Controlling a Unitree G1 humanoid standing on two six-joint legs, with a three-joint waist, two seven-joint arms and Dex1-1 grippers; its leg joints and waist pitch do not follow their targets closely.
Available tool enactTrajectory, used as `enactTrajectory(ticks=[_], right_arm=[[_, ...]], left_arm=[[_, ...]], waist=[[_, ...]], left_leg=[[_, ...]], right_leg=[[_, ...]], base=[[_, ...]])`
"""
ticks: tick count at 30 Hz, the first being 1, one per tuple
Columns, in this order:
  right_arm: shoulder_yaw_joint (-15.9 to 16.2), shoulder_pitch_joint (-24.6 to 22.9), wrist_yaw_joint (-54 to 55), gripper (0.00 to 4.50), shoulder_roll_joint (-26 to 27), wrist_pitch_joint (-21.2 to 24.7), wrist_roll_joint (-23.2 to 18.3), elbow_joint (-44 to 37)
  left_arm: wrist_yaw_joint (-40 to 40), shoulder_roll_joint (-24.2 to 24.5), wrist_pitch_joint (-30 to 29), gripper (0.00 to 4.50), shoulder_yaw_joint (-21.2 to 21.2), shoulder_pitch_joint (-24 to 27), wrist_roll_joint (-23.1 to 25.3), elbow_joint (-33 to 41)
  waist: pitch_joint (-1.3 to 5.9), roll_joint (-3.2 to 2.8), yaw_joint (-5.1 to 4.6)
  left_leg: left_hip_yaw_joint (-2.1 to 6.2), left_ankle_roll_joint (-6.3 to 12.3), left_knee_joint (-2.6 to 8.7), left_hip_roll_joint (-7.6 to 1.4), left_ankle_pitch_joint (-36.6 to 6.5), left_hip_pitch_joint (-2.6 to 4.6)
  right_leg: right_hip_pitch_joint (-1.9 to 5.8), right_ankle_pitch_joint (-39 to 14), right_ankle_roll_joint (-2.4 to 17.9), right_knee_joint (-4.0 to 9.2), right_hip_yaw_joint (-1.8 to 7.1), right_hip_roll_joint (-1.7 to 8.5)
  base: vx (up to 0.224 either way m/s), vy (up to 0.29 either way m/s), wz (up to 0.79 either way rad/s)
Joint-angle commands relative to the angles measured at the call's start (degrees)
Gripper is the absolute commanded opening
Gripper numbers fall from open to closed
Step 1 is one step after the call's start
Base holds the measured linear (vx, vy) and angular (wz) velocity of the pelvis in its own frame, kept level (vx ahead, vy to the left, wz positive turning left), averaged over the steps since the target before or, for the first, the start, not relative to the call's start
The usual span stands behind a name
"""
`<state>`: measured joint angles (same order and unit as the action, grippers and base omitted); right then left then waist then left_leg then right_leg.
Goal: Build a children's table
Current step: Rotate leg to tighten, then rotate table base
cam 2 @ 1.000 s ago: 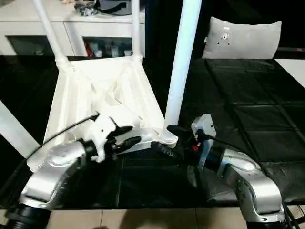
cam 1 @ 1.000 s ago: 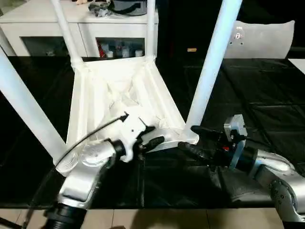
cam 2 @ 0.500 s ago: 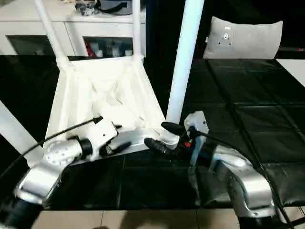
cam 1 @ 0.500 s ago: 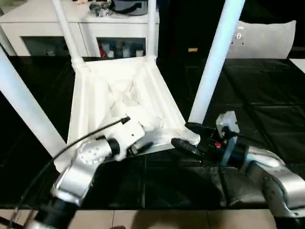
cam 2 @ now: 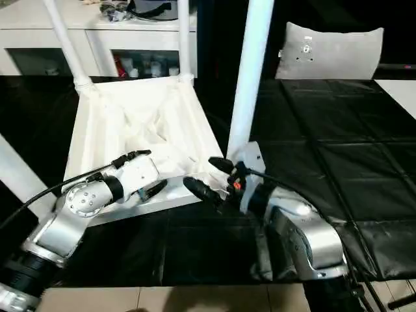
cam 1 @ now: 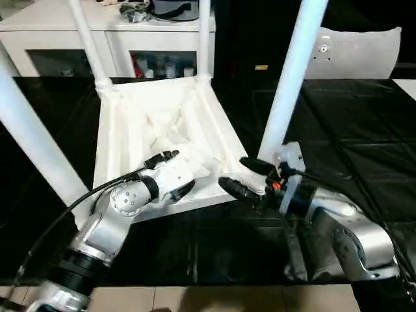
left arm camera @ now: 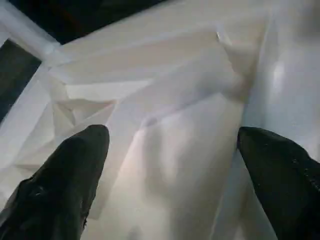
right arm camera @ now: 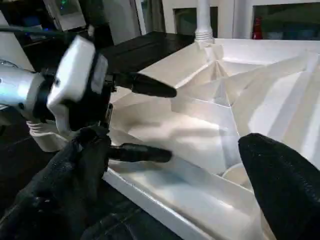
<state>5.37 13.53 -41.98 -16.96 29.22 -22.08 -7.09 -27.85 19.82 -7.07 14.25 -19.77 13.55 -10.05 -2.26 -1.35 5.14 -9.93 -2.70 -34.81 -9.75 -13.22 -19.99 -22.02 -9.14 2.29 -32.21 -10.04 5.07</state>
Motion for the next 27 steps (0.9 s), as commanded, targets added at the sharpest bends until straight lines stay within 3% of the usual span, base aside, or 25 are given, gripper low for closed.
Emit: enactTrajectory(ticks=[1,2,5,8,9,10,14,18,23,26,27], right_arm=[[0.0,0.6,-0.2,4.50,-0.1,0.1,-0.2,-0.2],[0.0,0.6,-0.4,4.50,-0.2,0.1,-0.3,-0.3],[0.4,0.3,-1.1,4.50,-0.7,0.0,-0.3,-0.4],[0.5,0.5,-0.8,4.50,-0.9,-0.3,0.2,0.0],[0.6,0.5,-0.6,4.50,-1.0,-0.4,0.5,0.1],[0.8,0.5,-0.5,4.50,-1.2,-0.6,0.9,0.2],[1.1,-0.2,-0.5,4.50,-1.3,-0.8,1.0,-0.3],[1.3,-0.2,-0.1,4.50,-0.9,-0.7,1.2,-0.3],[2.0,0.4,0.8,4.50,-0.3,-1.1,1.8,0.5],[3.4,1.2,2.0,4.50,1.2,-2.3,3.2,2.1],[3.4,1.3,2.1,4.50,1.3,-2.4,3.3,2.3]], left_arm=[[-2.6,-1.7,-0.6,4.46,-3.1,0.5,-6.8,4.5],[-4.5,-2.3,-0.9,4.46,-3.3,0.8,-9.2,6.0],[-11.3,-1.8,-3.4,4.46,-1.0,1.9,-13.9,9.8],[-16.0,1.1,-6.5,4.46,2.7,2.8,-12.6,11.0],[-16.9,1.8,-7.4,4.46,3.4,3.0,-12.0,11.1],[-17.2,2.6,-7.2,4.46,4.1,3.0,-10.3,10.6],[-13.0,5.2,-5.3,4.46,4.9,0.8,-2.4,6.4],[-10.7,9.1,-5.0,4.46,6.4,-1.1,1.3,3.5],[-6.3,8.7,-3.6,4.46,4.4,-2.5,3.4,1.0],[-4.0,6.1,-2.8,4.46,1.9,-2.4,1.1,1.1],[-4.0,5.8,-2.8,4.46,1.8,-2.2,0.7,1.2]], waist=[[3.40,0.26,0.18],[3.35,0.65,0.31],[3.24,0.56,0.31],[3.14,0.62,0.12],[3.07,0.10,-0.01],[3.06,0.25,-0.10],[3.08,0.14,-0.37],[3.16,-0.12,-0.30],[3.14,0.07,-0.50],[3.10,0.01,-0.47],[3.10,0.32,-0.32]], left_leg=[[1.98,2.30,4.39,-4.58,-7.6,0.03],[1.92,2.40,4.41,-4.63,-7.2,-0.12],[1.94,2.42,4.55,-4.76,-7.1,-0.02],[1.90,2.56,4.67,-4.56,-6.6,-0.07],[1.85,2.33,4.63,-4.40,-6.8,-0.04],[1.85,2.29,4.62,-4.35,-6.9,-0.03],[1.87,2.06,4.54,-4.08,-8.1,0.20],[2.14,1.60,4.72,-4.48,-9.0,0.31],[2.02,1.50,4.60,-4.18,-9.4,0.16],[1.95,1.51,4.53,-4.26,-9.4,0.33],[1.95,1.42,4.55,-4.31,-10.0,0.35]], right_leg=[[2.89,-18.6,4.1,4.06,4.73,5.94],[3.02,-18.8,4.4,3.90,4.82,6.13],[2.76,-18.4,4.5,3.79,4.95,5.86],[2.81,-18.5,3.8,3.70,5.10,5.73],[2.81,-19.2,3.5,3.78,5.10,5.69],[2.83,-19.6,3.1,3.98,5.02,5.60],[2.82,-21.2,1.2,4.51,4.74,5.29],[2.73,-20.0,2.0,4.22,4.77,5.34],[2.90,-21.0,2.3,4.32,4.69,5.56],[2.57,-22.0,2.4,4.62,4.63,5.55],[2.58,-22.6,2.4,4.76,4.59,5.59]], base=[[0.000,0.000,0.00],[0.000,0.000,0.00],[0.000,0.000,0.00],[0.000,0.000,0.00],[0.000,0.000,0.00],[0.000,0.000,0.00],[0.000,0.000,0.00],[0.000,0.000,0.00],[0.000,0.000,0.00],[0.000,0.000,0.00],[0.000,0.000,0.00]])
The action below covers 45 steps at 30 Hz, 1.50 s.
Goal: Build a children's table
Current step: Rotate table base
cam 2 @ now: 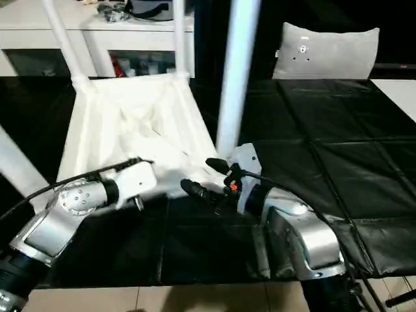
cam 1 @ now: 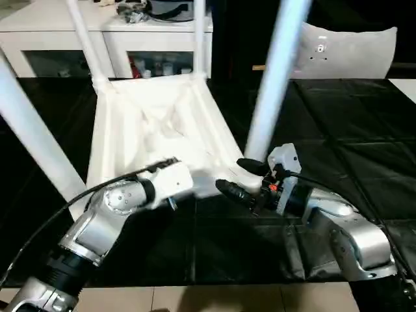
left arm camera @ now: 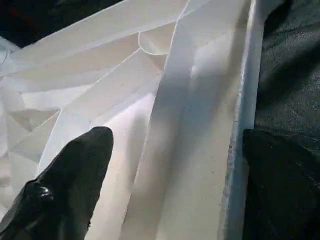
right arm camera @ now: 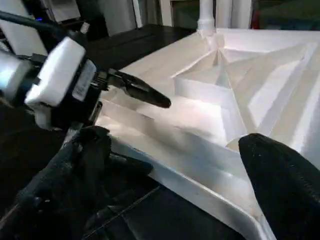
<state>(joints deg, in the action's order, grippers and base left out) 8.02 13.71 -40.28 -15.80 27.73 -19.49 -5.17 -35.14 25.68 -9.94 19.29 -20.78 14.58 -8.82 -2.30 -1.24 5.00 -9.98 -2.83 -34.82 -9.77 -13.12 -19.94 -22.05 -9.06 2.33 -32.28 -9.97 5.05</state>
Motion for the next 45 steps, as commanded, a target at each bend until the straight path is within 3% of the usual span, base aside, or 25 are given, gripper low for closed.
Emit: enactTrajectory(ticks=[1,2,6,7,9,11,13,15,16,17,18,19,21,23,24,28,29,31,32,34,35,37,38,42,45], right_arm=[[1.0,1.4,0.7,4.50,0.4,-1.2,1.0,0.9],[1.0,1.4,0.7,4.50,0.4,-1.2,1.0,0.9],[1.4,3.8,2.2,4.50,2.0,-1.7,2.0,3.6],[1.3,4.3,2.4,4.50,2.2,-1.7,2.1,4.1],[1.0,5.2,3.1,4.50,2.9,-1.9,2.6,5.3],[0.5,6.0,4.8,4.50,3.4,-2.6,3.3,7.0],[0.0,6.5,6.5,4.50,3.8,-3.1,4.0,8.5],[-1.9,7.6,10.1,4.50,4.9,-4.2,4.8,11.4],[-1.9,7.6,10.1,4.50,4.9,-4.2,4.8,11.4],[-3.0,8.2,11.7,4.50,5.4,-4.7,5.0,12.8],[-4.2,8.8,13.3,4.50,5.8,-5.2,5.1,13.9],[-4.9,9.1,14.3,4.50,6.0,-5.4,5.2,14.6],[-5.9,9.5,15.4,4.50,6.1,-5.6,5.1,15.3],[-6.5,9.8,16.2,4.50,6.2,-5.8,5.1,15.9],[-7.5,10.0,17.8,4.50,5.8,-6.0,5.5,16.9],[-8.3,10.3,19.4,4.50,5.1,-6.0,6.1,18.2],[-8.5,10.4,19.7,4.50,4.9,-6.0,6.3,18.7],[-8.7,10.6,19.9,4.50,4.8,-6.2,6.5,19.2],[-9.0,11.0,20.1,4.50,4.4,-6.3,6.6,20.0],[-9.2,11.2,20.2,4.50,4.2,-6.4,6.7,20.5],[-9.5,11.4,20.3,4.50,3.9,-6.5,6.8,20.9],[-10.1,11.8,20.7,4.50,3.4,-6.7,6.9,21.7],[-10.1,11.8,20.7,4.50,3.4,-6.7,6.9,21.7],[-13.0,13.9,21.9,4.50,0.4,-8.4,7.1,25.9],[-13.5,14.5,21.5,4.50,-0.8,-8.9,7.2,27.1]], left_arm=[[3.6,-0.9,0.2,4.46,-3.7,-0.9,-1.7,0.3],[3.6,-0.9,0.2,4.46,-3.7,-0.9,-1.7,0.3],[5.6,-6.6,-0.8,4.46,-7.7,4.1,-9.4,5.6],[5.6,-7.5,-1.6,4.46,-8.5,5.9,-11.2,7.4],[4.3,-8.6,-1.8,4.46,-10.0,9.8,-14.4,11.1],[3.8,-8.6,-2.3,4.46,-10.9,12.7,-16.4,14.0],[3.5,-8.5,-2.7,4.46,-11.8,14.5,-17.9,16.1],[1.9,-7.8,-4.5,4.46,-13.5,18.4,-21.4,20.6],[1.9,-7.8,-4.5,4.46,-13.5,18.4,-21.4,20.6],[0.7,-7.2,-6.1,4.46,-14.2,20.3,-23.3,23.1],[-1.1,-6.1,-8.0,4.46,-14.7,22.6,-25.6,26.0],[-2.3,-5.3,-9.2,4.46,-14.9,24.1,-27.1,27.8],[-3.7,-4.3,-10.6,4.46,-15.5,25.4,-28.7,29.1],[-4.5,-3.5,-11.6,4.46,-16.0,26.3,-30.0,29.9],[-7.5,-0.6,-13.1,4.46,-18.2,28.7,-33.2,30.7],[-12.3,2.8,-13.2,4.46,-21.0,31.8,-36.3,29.0],[-13.8,3.5,-11.7,4.46,-22.3,32.3,-36.5,26.4],[-14.9,3.9,-10.8,4.46,-23.4,32.7,-36.8,24.5],[-16.0,5.0,-11.8,4.46,-24.6,33.3,-37.9,24.4],[-16.7,5.8,-12.7,4.46,-25.3,33.7,-38.8,24.5],[-17.6,6.8,-13.2,4.46,-25.9,34.3,-39.3,24.7],[-18.6,8.0,-13.7,4.46,-26.8,35.3,-40.0,24.8],[-18.6,8.0,-13.7,4.46,-26.8,35.3,-40.0,24.8],[-21.8,11.6,-13.6,4.46,-30.9,37.1,-42.7,23.3],[-21.1,12.6,-17.1,4.46,-37.5,40.6,-48.8,32.5]], waist=[[3.17,0.07,-0.02],[3.10,0.01,-0.01],[3.06,-0.25,-0.15],[3.02,0.24,-0.22],[3.11,0.28,-0.14],[3.14,0.87,-0.14],[3.38,0.74,-0.03],[3.17,0.62,-0.16],[3.00,1.01,-0.02],[2.75,0.87,-0.12],[2.69,0.74,0.04],[2.53,0.68,-0.17],[2.46,0.88,-0.19],[2.32,0.72,-0.30],[2.26,1.17,-0.39],[1.98,1.22,-0.77],[2.01,2.00,-0.87],[1.96,1.36,-0.64],[1.81,2.20,-0.88],[1.68,1.75,-0.80],[1.51,2.11,-0.86],[1.42,2.15,-0.78],[1.30,2.09,-0.89],[1.18,2.07,-0.73],[1.08,2.16,-0.71]], left_leg=[[2.00,1.49,4.52,-4.33,-10.4,0.46],[2.03,1.36,4.62,-4.39,-10.9,0.49],[2.25,0.62,4.70,-4.67,-12.1,0.11],[2.13,0.68,4.75,-4.66,-12.4,0.11],[2.11,0.93,4.69,-4.65,-11.4,-0.09],[1.85,1.76,4.67,-4.49,-9.0,-0.16],[1.82,2.09,4.52,-4.51,-6.8,-0.21],[1.77,2.20,4.69,-4.57,-6.8,-0.19],[1.74,1.91,4.85,-4.65,-7.3,-0.20],[1.70,1.82,4.98,-4.57,-8.2,-0.15],[1.57,0.67,4.99,-4.68,-10.0,0.64],[1.79,0.21,5.31,-4.72,-11.4,0.35],[1.60,-0.62,5.27,-4.66,-13.4,1.06],[1.64,-0.88,5.48,-4.46,-14.2,0.88],[1.71,-0.87,5.53,-4.46,-14.4,0.75],[1.84,-1.01,5.62,-4.07,-15.5,0.76],[1.71,-0.73,5.63,-4.08,-15.0,0.88],[1.68,-0.74,5.64,-4.08,-14.9,1.18],[1.65,-0.93,5.79,-4.27,-15.5,1.11],[1.75,-1.44,5.83,-4.19,-17.4,1.35],[1.79,-1.68,5.84,-4.18,-18.7,1.54],[1.77,-1.95,5.74,-4.06,-20.1,1.97],[1.88,-1.97,5.82,-4.00,-20.7,1.86],[1.87,-2.47,5.74,-4.02,-22.9,2.51],[2.03,-3.25,5.76,-4.31,-24.1,2.43]], right_leg=[[2.52,-23.0,2.4,4.76,4.53,5.72],[2.42,-23.0,2.6,4.77,4.56,5.64],[2.69,-22.1,3.2,4.53,4.52,5.81],[2.71,-22.5,3.4,4.76,4.60,5.90],[2.77,-21.8,3.9,4.33,4.75,6.00],[2.64,-21.0,3.7,4.23,4.92,5.76],[2.74,-18.6,4.3,3.59,5.02,5.78],[2.62,-18.4,4.5,3.68,4.99,5.52],[2.64,-19.6,4.9,3.73,5.03,5.77],[2.51,-21.1,4.5,4.05,5.02,5.54],[2.00,-22.7,4.0,4.42,5.21,5.58],[2.21,-23.3,3.8,4.24,5.11,5.30],[1.74,-24.0,3.3,4.42,5.32,5.24],[1.89,-24.0,3.3,4.36,5.37,5.01],[2.05,-24.5,2.9,4.27,5.39,5.14],[2.10,-27.6,1.7,4.62,5.44,5.17],[1.94,-27.6,1.4,4.79,5.54,5.00],[1.81,-28.3,1.6,4.75,5.71,5.14],[1.81,-28.3,1.7,4.77,5.72,4.95],[1.66,-30.1,1.5,4.76,5.76,5.04],[1.51,-31.5,1.1,5.02,5.70,5.04],[1.25,-33.7,0.5,5.34,5.64,5.06],[1.27,-34.5,0.2,5.47,5.60,4.98],[0.77,-35.6,0.1,5.65,5.63,4.86],[0.99,-34.4,1.2,5.23,5.65,4.98]], base=[[0.000,0.000,0.00],[0.000,0.000,0.00],[0.000,0.000,0.00],[0.000,0.000,0.00],[0.000,0.000,0.00],[0.000,0.000,0.00],[0.000,0.000,0.00],[0.000,0.000,0.00],[0.000,0.000,0.00],[0.000,0.000,0.00],[0.000,0.000,0.00],[0.000,0.000,0.00],[0.000,0.000,0.00],[0.000,0.000,0.00],[0.000,0.000,0.00],[0.000,0.000,0.00],[0.000,0.000,0.00],[0.000,0.000,0.00],[0.000,0.000,0.00],[0.000,0.000,0.00],[0.000,0.000,0.00],[0.000,0.000,0.00],[0.000,0.000,0.00],[0.000,0.000,0.00],[0.000,0.000,0.00]])
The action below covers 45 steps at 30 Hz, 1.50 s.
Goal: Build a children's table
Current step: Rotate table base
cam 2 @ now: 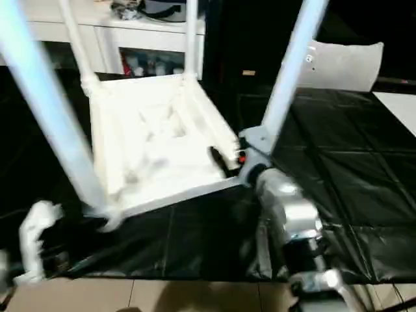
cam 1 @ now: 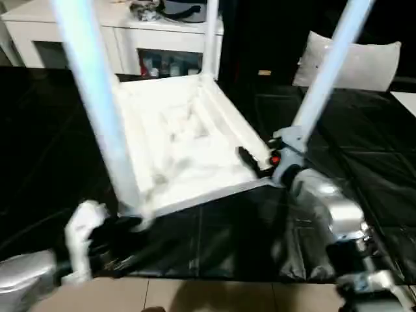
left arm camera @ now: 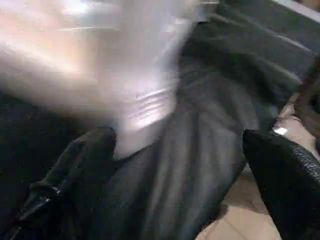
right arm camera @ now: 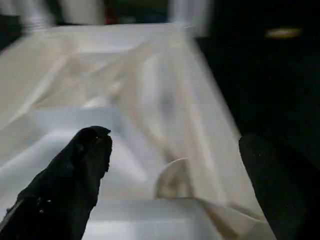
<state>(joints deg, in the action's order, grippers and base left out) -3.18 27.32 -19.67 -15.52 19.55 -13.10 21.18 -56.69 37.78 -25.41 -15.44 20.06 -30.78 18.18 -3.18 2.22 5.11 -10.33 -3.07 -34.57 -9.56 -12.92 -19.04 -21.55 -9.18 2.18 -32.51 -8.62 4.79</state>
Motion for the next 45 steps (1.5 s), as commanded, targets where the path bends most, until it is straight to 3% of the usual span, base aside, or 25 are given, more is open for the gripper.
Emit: enactTrajectory(ticks=[1,3,4,6,7,8,9,10,12,16,19,20,21,22,23,24,26,27,29,35,36,40,43,45], right_arm=[[-2.2,0.9,0.8,4.50,-1.2,-0.8,0.8,0.7],[-2.2,0.8,0.7,4.50,-1.3,-0.8,0.7,0.6],[-2.0,0.5,0.6,4.50,-1.4,-1.1,0.6,0.5],[-2.0,0.4,0.5,4.50,-1.5,-1.3,0.5,0.6],[-2.0,0.4,0.5,4.50,-1.5,-1.3,0.5,0.6],[-1.5,-0.1,0.3,4.50,-1.9,-1.8,1.1,0.8],[-1.2,-0.5,0.0,4.50,-2.0,-1.8,1.3,0.5],[-0.8,-1.0,-0.5,4.50,-2.2,-1.9,1.7,0.2],[0.9,-3.3,-2.1,4.50,-2.7,-0.8,2.4,-1.8],[1.6,-6.4,-2.1,4.50,-3.0,1.0,3.0,-4.0],[1.5,-8.2,-1.2,4.50,-3.2,2.1,3.1,-5.4],[1.2,-10.9,-0.1,4.50,-3.4,3.4,3.1,-7.6],[1.2,-10.9,-0.1,4.50,-3.4,3.4,3.1,-7.6],[1.1,-12.6,0.3,4.50,-3.5,4.0,3.4,-8.8],[1.3,-15.0,1.1,4.50,-3.8,4.2,4.5,-10.2],[1.3,-15.4,1.3,4.50,-3.8,4.3,4.8,-10.4],[0.6,-15.5,2.5,4.50,-3.4,3.9,5.2,-9.7],[0.5,-15.0,2.7,4.50,-3.2,3.2,5.3,-8.8],[0.8,-13.5,2.9,4.50,-3.3,2.0,6.0,-6.0],[2.5,-8.8,2.4,4.50,-3.1,-0.5,7.2,2.3],[2.9,-7.9,2.4,4.50,-2.9,-1.0,7.8,4.0],[3.9,-5.0,0.5,4.50,-1.2,-3.7,7.9,7.8],[3.9,-4.3,0.3,4.50,-0.8,-4.2,7.9,8.4],[4.0,-3.1,0.0,4.50,-0.1,-5.1,8.0,9.5]], left_arm=[[0.8,0.5,-2.1,4.46,-4.1,-0.3,-4.6,6.9],[1.3,0.3,-1.8,4.46,-5.3,-1.1,-5.5,7.2],[2.3,1.0,-1.9,4.46,-6.4,-4.2,-6.8,6.3],[2.7,1.4,-2.4,4.46,-6.5,-5.5,-7.3,6.2],[2.7,1.4,-2.4,4.46,-6.5,-5.5,-7.3,6.2],[3.5,1.8,-4.1,4.46,-5.2,-9.9,-9.0,6.4],[3.8,1.7,-4.7,4.46,-4.6,-11.3,-9.3,6.4],[4.3,1.4,-5.7,4.46,-3.4,-13.6,-9.8,6.4],[3.9,0.2,-6.4,4.46,0.0,-17.2,-9.1,5.8],[3.1,-1.2,-6.8,4.46,4.6,-21.4,-7.6,3.9],[2.6,-2.0,-7.3,4.46,6.7,-23.4,-8.4,3.3],[1.7,-3.4,-8.3,4.46,8.7,-25.7,-9.8,2.6],[1.7,-3.4,-8.3,4.46,8.7,-25.7,-9.8,2.6],[1.3,-4.3,-8.6,4.46,10.1,-27.1,-10.1,1.9],[1.0,-5.9,-8.2,4.46,12.7,-29.6,-9.1,0.4],[0.9,-6.1,-8.0,4.46,13.3,-30.1,-8.8,0.0],[1.4,-8.0,-7.4,4.46,15.9,-32.4,-7.3,-1.6],[1.5,-8.7,-6.7,4.46,16.9,-33.2,-6.4,-2.4],[0.6,-9.8,-6.3,4.46,18.9,-34.7,-5.6,-3.5],[-0.5,-13.9,-4.3,4.46,24.0,-39.7,-2.3,-8.1],[-0.9,-14.4,-3.9,4.46,25.3,-40.8,-1.7,-8.8],[-3.0,-17.6,-5.8,4.46,28.0,-43.1,-5.1,-6.9],[-3.4,-18.4,-6.8,4.46,28.7,-43.5,-6.1,-6.1],[-3.3,-20.9,-8.1,4.46,30.1,-44.3,-7.3,-5.9]], waist=[[1.91,-1.28,-0.90],[1.84,-1.09,-1.09],[1.88,-1.17,-1.12],[2.21,-1.06,-1.14],[2.26,-1.01,-1.34],[2.44,-1.02,-1.60],[2.48,-1.00,-1.65],[2.78,-1.16,-1.49],[2.99,-0.85,-1.38],[3.38,-0.97,-1.29],[3.11,-0.85,-1.39],[2.72,-0.92,-1.39],[2.79,-1.11,-1.08],[2.71,-0.93,-1.18],[2.70,-1.30,-0.97],[2.60,-1.20,-0.82],[2.69,-1.01,-0.75],[2.64,-1.20,-0.69],[2.83,-0.76,-0.82],[3.13,-0.55,-1.28],[3.33,-0.39,-1.37],[3.56,-0.22,-1.61],[3.46,-0.17,-1.69],[3.23,-0.24,-1.94]], left_leg=[[2.56,-3.11,5.68,-4.64,-24.7,1.24],[2.55,-2.63,5.74,-4.34,-24.6,0.84],[2.61,-2.49,5.73,-4.28,-24.1,0.64],[2.49,-2.35,5.57,-4.16,-22.2,0.85],[2.59,-2.26,5.63,-4.24,-20.6,0.35],[2.55,-2.19,5.61,-4.32,-19.3,0.18],[2.35,-2.25,5.56,-4.31,-18.9,0.45],[2.16,-2.29,5.37,-4.25,-16.8,0.71],[1.99,-2.00,5.29,-4.28,-12.3,-0.07],[1.61,-0.91,4.79,-4.07,-6.3,-0.14],[1.57,-0.40,4.77,-3.99,-7.4,-0.37],[1.42,-0.59,4.80,-3.83,-8.8,-0.32],[1.42,-0.92,4.68,-3.95,-9.6,0.19],[1.49,-1.13,4.81,-3.94,-10.7,0.19],[1.63,-1.26,4.82,-3.96,-11.7,0.20],[1.51,-1.25,4.81,-3.92,-12.3,0.43],[1.85,-1.45,4.93,-3.92,-12.8,0.25],[1.86,-1.53,4.88,-3.91,-13.3,0.47],[1.85,-1.24,4.68,-3.75,-12.8,0.24],[1.79,-0.32,4.42,-3.67,-9.2,-0.32],[1.83,-0.02,4.39,-3.83,-7.2,-0.59],[1.58,0.43,4.11,-3.91,-5.3,-0.72],[1.56,0.79,4.13,-4.05,-5.3,-0.75],[1.45,0.63,4.06,-3.87,-7.1,-0.59]], right_leg=[[0.76,-33.9,1.5,5.36,4.26,5.19],[0.96,-32.8,1.8,5.33,4.26,5.07],[1.18,-33.1,1.6,5.29,4.26,5.20],[1.08,-32.3,1.5,5.22,4.48,5.20],[1.47,-30.6,2.1,4.84,4.56,5.22],[1.56,-28.8,2.7,4.36,4.69,5.11],[1.34,-28.3,2.9,4.32,4.83,4.95],[1.21,-24.4,4.5,3.80,5.12,4.90],[1.86,-17.9,6.7,2.66,5.45,4.82],[2.26,-10.7,9.1,1.84,5.63,4.76],[2.53,-13.8,9.1,2.16,5.57,4.81],[2.44,-18.2,7.6,2.96,5.60,4.77],[2.16,-19.9,7.0,3.12,5.56,4.84],[2.14,-21.6,6.4,3.32,5.52,4.79],[2.09,-23.5,5.8,3.53,5.41,4.87],[1.88,-25.2,4.7,4.14,5.35,4.74],[2.14,-27.0,3.3,4.17,5.10,4.82],[1.93,-27.8,3.0,4.26,5.08,4.85],[2.09,-28.8,2.2,4.47,4.98,4.94],[2.38,-25.0,3.5,3.94,4.95,4.81],[2.61,-21.2,4.6,3.27,5.10,4.85],[2.80,-17.1,7.3,2.59,5.27,5.10],[2.88,-16.4,8.5,2.45,5.28,5.10],[2.75,-20.1,7.7,3.01,5.12,5.01]], base=[[0.000,0.000,0.00],[0.000,0.000,0.00],[0.000,0.000,0.00],[0.000,0.000,0.00],[0.000,0.000,0.00],[0.000,0.000,0.00],[0.000,0.000,0.00],[0.000,0.000,0.00],[0.000,0.000,0.00],[0.000,0.000,0.00],[0.000,0.000,0.00],[0.000,0.000,0.00],[0.000,0.000,0.00],[0.000,0.000,0.00],[0.000,0.000,0.00],[0.000,0.000,0.00],[0.000,0.000,0.00],[0.000,0.000,0.00],[0.000,0.000,0.00],[0.000,0.000,0.00],[0.000,0.000,0.00],[0.000,0.000,0.00],[0.000,0.000,0.00],[0.000,0.000,0.00]])
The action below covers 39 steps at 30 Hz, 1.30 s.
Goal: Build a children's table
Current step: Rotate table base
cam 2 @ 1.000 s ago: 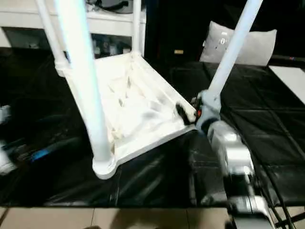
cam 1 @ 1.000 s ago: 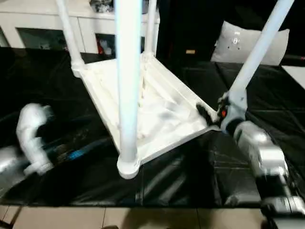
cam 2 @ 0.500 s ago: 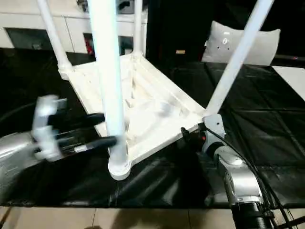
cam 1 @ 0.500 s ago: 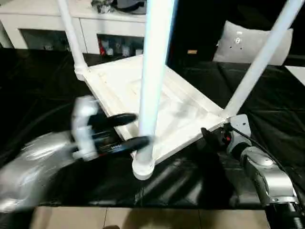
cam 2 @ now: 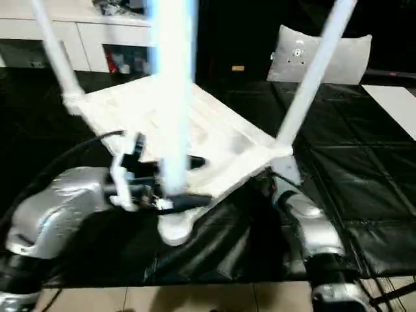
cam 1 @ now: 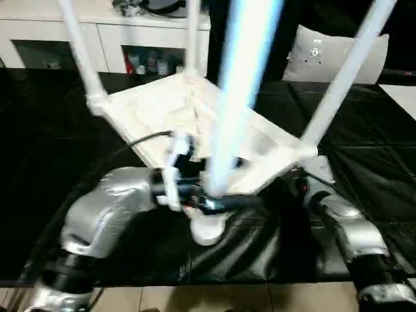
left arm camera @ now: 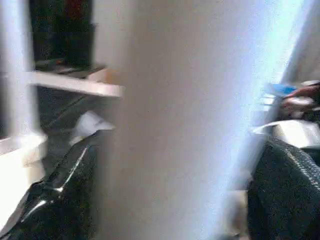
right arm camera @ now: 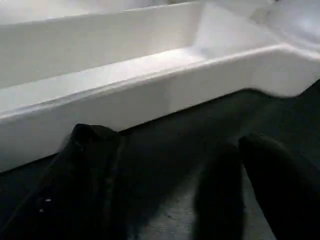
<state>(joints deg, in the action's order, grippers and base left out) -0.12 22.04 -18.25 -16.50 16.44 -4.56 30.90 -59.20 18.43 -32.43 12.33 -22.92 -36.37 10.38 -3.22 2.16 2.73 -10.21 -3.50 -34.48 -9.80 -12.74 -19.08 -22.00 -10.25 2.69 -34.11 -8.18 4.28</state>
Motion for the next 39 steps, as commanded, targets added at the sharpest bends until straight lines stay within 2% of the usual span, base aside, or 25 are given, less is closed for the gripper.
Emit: enactTrajectory(ticks=[1,3,5,6,7,9,10,13,14,15,17,19,22,24,27,28,32,33,37,39], right_arm=[[0.9,2.2,-1.4,4.50,0.8,-2.0,-0.5,-0.2],[1.2,3.0,-2.2,4.50,1.3,-3.0,-0.5,0.6],[1.8,3.4,-3.3,4.50,1.8,-3.9,-0.2,1.0],[2.3,3.7,-3.9,4.50,2.2,-4.4,0.0,1.1],[3.0,4.0,-4.9,4.50,3.1,-4.8,0.2,1.3],[4.2,4.0,-6.0,4.50,3.8,-5.0,0.3,0.8],[5.0,4.0,-6.8,4.50,4.4,-5.3,0.4,0.4],[6.0,4.4,-7.4,4.50,5.7,-6.1,0.8,1.1],[6.0,4.5,-7.4,4.50,5.7,-6.2,0.8,1.2],[5.9,4.7,-7.3,4.50,5.9,-6.4,1.0,1.6],[5.2,5.2,-6.4,4.50,6.3,-6.8,1.7,2.8],[4.5,5.4,-5.3,4.50,6.1,-6.7,1.9,3.6],[4.0,4.9,-6.8,4.50,5.8,-6.5,0.9,3.2],[4.0,4.5,-7.4,4.50,5.8,-6.3,0.6,2.7],[3.2,3.1,-11.8,4.50,6.2,-6.1,-2.1,0.9],[2.5,2.8,-13.6,4.50,6.5,-5.9,-3.5,0.0],[2.7,2.7,-15.0,4.50,6.7,-6.4,-4.0,-0.6],[3.3,3.0,-16.7,4.50,6.8,-6.5,-4.5,-0.7],[3.9,3.4,-18.9,4.50,7.2,-6.7,-4.6,-0.5],[3.8,3.7,-19.4,4.50,7.5,-6.5,-4.7,-0.2]], left_arm=[[-0.8,-1.5,-1.1,4.46,2.3,-1.3,-1.7,1.9],[-0.4,-3.3,-1.2,4.46,3.7,-2.2,-1.3,1.2],[1.3,-5.7,-0.9,4.46,4.3,-3.4,-0.2,-0.5],[2.2,-7.2,-0.4,4.46,4.5,-4.2,0.3,-1.8],[3.9,-9.5,0.1,4.46,4.8,-5.5,1.1,-3.8],[5.5,-11.1,0.3,4.46,5.3,-6.5,2.0,-5.2],[6.4,-12.3,0.6,4.46,5.6,-7.0,2.8,-6.1],[10.6,-15.0,4.6,4.46,7.4,-8.6,9.0,-10.3],[10.9,-15.0,4.8,4.46,7.4,-8.7,9.3,-10.5],[11.9,-15.3,5.5,4.46,7.7,-9.0,10.6,-11.5],[15.9,-16.4,8.2,4.46,7.5,-9.9,14.1,-14.5],[19.2,-16.9,10.6,4.46,6.7,-10.6,16.9,-17.2],[21.2,-17.7,12.0,4.46,5.1,-11.3,17.8,-19.4],[21.6,-18.1,12.6,4.46,4.5,-11.4,18.0,-20.0],[22.5,-19.1,13.7,4.46,3.9,-11.7,18.5,-21.3],[21.1,-19.0,13.8,4.46,4.5,-11.4,18.2,-21.0],[17.7,-18.7,13.8,4.46,6.1,-10.3,17.1,-19.0],[14.4,-18.9,12.6,4.46,7.0,-9.4,14.8,-16.7],[12.0,-19.6,11.2,4.46,7.5,-8.4,12.6,-14.6],[11.9,-19.9,11.2,4.46,7.5,-8.5,12.6,-14.7]], waist=[[3.28,-0.06,0.36],[3.25,0.04,0.37],[3.40,0.01,0.34],[3.45,-0.54,0.45],[3.47,-0.16,0.27],[3.55,0.06,0.10],[3.54,0.16,-0.13],[3.56,0.17,-0.17],[3.52,0.17,-0.16],[3.53,0.34,-0.25],[3.54,0.21,-0.12],[3.56,0.19,-0.09],[3.68,0.15,0.06],[3.79,0.15,0.20],[3.80,0.12,0.42],[3.81,0.04,0.40],[3.75,0.07,0.38],[3.73,0.07,0.38],[3.66,0.04,0.22],[3.62,0.08,0.09]], left_leg=[[1.34,1.06,3.93,-3.61,-7.4,-0.66],[1.39,1.14,3.94,-3.56,-7.4,-0.68],[1.43,1.34,3.92,-3.65,-6.6,-0.74],[1.41,1.38,3.87,-3.64,-6.4,-0.59],[1.44,1.42,3.86,-3.71,-6.3,-0.76],[1.50,1.67,3.80,-3.60,-6.2,-0.99],[1.40,2.44,3.65,-3.46,-5.8,-1.02],[1.40,3.12,3.59,-3.47,-5.3,-0.98],[1.47,3.15,3.65,-3.54,-5.5,-0.99],[1.44,3.11,3.65,-3.54,-5.8,-0.95],[1.46,2.90,3.63,-3.56,-6.3,-0.72],[1.52,2.90,3.65,-3.63,-6.2,-0.85],[1.47,3.20,3.59,-3.57,-6.0,-0.76],[1.57,3.36,3.61,-3.80,-5.0,-0.88],[1.47,4.29,3.54,-3.90,-4.7,-0.84],[1.61,4.49,3.64,-4.08,-4.6,-1.10],[1.54,4.41,3.59,-3.94,-5.1,-1.08],[1.55,4.31,3.61,-3.99,-5.1,-1.07],[1.54,3.96,3.66,-4.14,-5.7,-1.06],[1.50,4.03,3.63,-4.00,-5.9,-1.06]], right_leg=[[3.30,-20.0,6.8,4.75,4.66,5.62],[3.28,-21.4,5.7,4.93,4.62,5.52],[3.26,-20.2,5.7,4.77,4.61,5.41],[3.16,-19.5,6.0,4.77,4.61,5.40],[3.32,-18.4,6.3,4.72,4.56,5.34],[3.59,-18.0,6.4,4.63,4.54,5.47],[3.59,-18.6,6.1,4.91,4.52,5.43],[3.44,-18.8,5.5,5.07,4.45,5.27],[3.44,-19.5,5.2,5.14,4.37,5.32],[3.40,-20.0,5.0,5.21,4.35,5.31],[3.23,-21.3,4.7,5.34,4.30,5.36],[3.28,-20.6,4.7,5.23,4.28,5.37],[3.26,-19.8,4.7,5.25,4.29,5.35],[3.37,-17.6,5.5,4.84,4.35,5.49],[3.34,-15.3,6.8,4.72,4.47,5.60],[3.56,-14.6,7.3,4.53,4.44,5.68],[3.49,-16.3,7.8,4.81,4.39,5.84],[3.46,-16.5,7.9,4.80,4.39,5.87],[3.41,-16.6,8.5,4.74,4.41,5.85],[3.42,-17.2,8.2,4.84,4.38,5.74]], base=[[0.000,0.000,0.00],[0.000,0.000,0.00],[0.000,0.000,0.00],[0.000,0.000,0.00],[0.000,0.000,0.00],[0.000,0.000,0.00],[0.000,0.000,0.00],[0.000,0.000,0.00],[0.000,0.000,0.00],[0.000,0.000,0.00],[0.000,0.000,0.00],[0.000,0.000,0.00],[0.000,0.000,0.00],[0.000,0.000,0.00],[0.000,0.000,0.00],[0.000,0.000,0.00],[0.000,0.000,0.00],[0.000,0.000,0.00],[0.000,0.000,0.00],[0.000,0.000,0.00]])
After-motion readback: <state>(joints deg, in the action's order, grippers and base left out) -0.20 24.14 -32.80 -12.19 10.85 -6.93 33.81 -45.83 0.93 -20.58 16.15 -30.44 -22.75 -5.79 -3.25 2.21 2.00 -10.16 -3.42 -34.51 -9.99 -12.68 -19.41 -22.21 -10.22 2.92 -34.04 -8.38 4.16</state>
